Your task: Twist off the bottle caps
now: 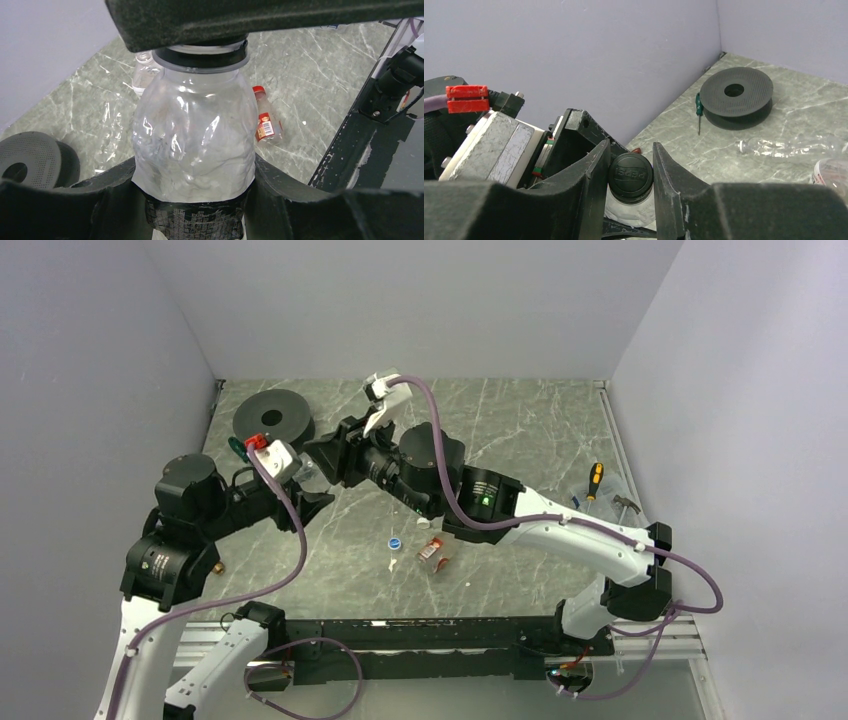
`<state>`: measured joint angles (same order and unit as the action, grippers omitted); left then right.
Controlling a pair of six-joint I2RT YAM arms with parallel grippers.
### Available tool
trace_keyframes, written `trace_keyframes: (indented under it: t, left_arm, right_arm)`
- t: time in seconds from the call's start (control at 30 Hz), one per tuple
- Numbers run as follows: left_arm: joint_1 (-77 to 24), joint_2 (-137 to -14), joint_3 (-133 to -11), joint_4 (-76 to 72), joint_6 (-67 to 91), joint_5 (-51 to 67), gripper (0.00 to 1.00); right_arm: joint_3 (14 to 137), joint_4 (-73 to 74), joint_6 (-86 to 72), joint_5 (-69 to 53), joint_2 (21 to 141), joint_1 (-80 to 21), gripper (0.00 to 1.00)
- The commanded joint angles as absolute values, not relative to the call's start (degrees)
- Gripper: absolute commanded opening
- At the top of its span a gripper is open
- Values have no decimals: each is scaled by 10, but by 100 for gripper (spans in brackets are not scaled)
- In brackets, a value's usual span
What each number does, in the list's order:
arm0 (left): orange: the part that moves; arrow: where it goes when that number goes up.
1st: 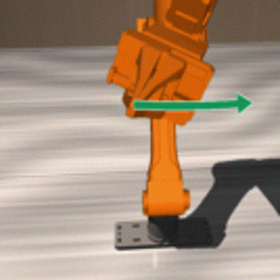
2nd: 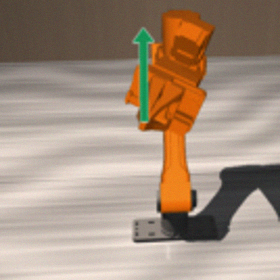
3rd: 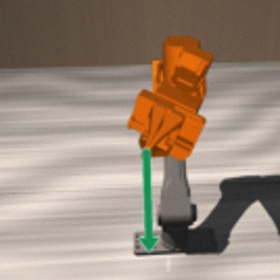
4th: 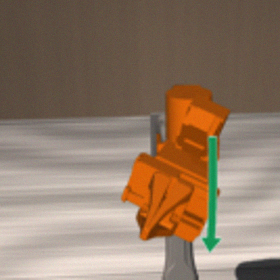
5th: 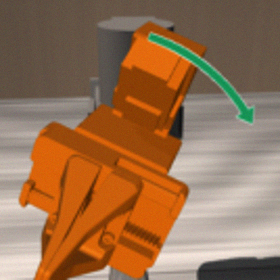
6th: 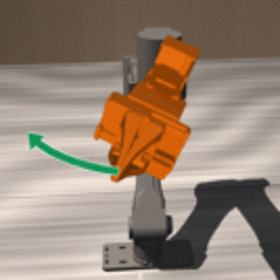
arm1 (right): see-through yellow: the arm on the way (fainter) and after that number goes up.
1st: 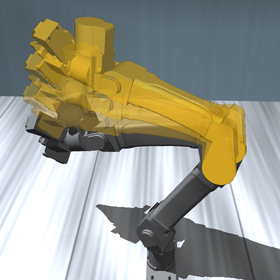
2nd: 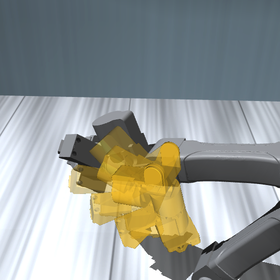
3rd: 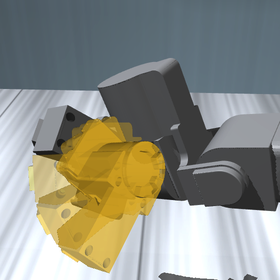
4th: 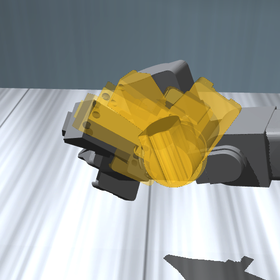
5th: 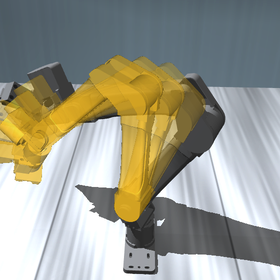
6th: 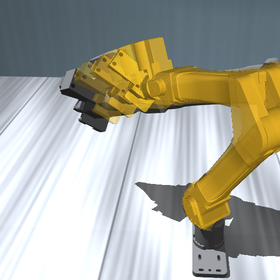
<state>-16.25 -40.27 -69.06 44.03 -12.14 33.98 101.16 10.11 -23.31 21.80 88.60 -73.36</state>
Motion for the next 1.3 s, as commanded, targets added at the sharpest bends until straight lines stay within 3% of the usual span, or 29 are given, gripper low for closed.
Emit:
trace_keyframes:
  t: [0.0, 0.37, 0.57, 0.63, 0.67, 0.7, 0.77, 0.87, 1.07, 1.27]
  left_arm:
    - [-162, -402, -713, 408, -100, 380, 29]
    - [-162, -409, -756, 473, -106, 686, 34]
    - [-162, -417, -763, 492, -114, 722, 33]
    - [-162, -417, -760, 491, -116, 711, 33]
    - [-162, -416, -757, 490, -118, 701, 32]
    - [-162, -415, -755, 490, -122, 683, 31]
    - [-162, -413, -748, 488, -131, 636, 27]
    - [-162, -409, -736, 485, -150, 554, 28]
    - [-162, -396, -703, 469, -189, 435, 27]
    - [-162, -401, -685, 446, -191, 334, 26]
  right_arm:
    - [964, 47, -187, 180, 850, -730, 19]
    - [797, -100, -113, -125, 738, -723, 13]
    - [785, -98, -98, -169, 718, -715, 10]
    - [792, -84, -97, -136, 719, -715, 20]
    - [798, -75, -101, -105, 721, -715, 34]
    - [808, -65, -105, -66, 724, -715, 58]
    - [817, -52, -124, 29, 725, -715, 80]
    - [801, -79, -154, 134, 711, -718, 93]
    - [871, -30, -182, 190, 756, -733, 98]
    - [951, 41, -231, 253, 823, -733, 88]
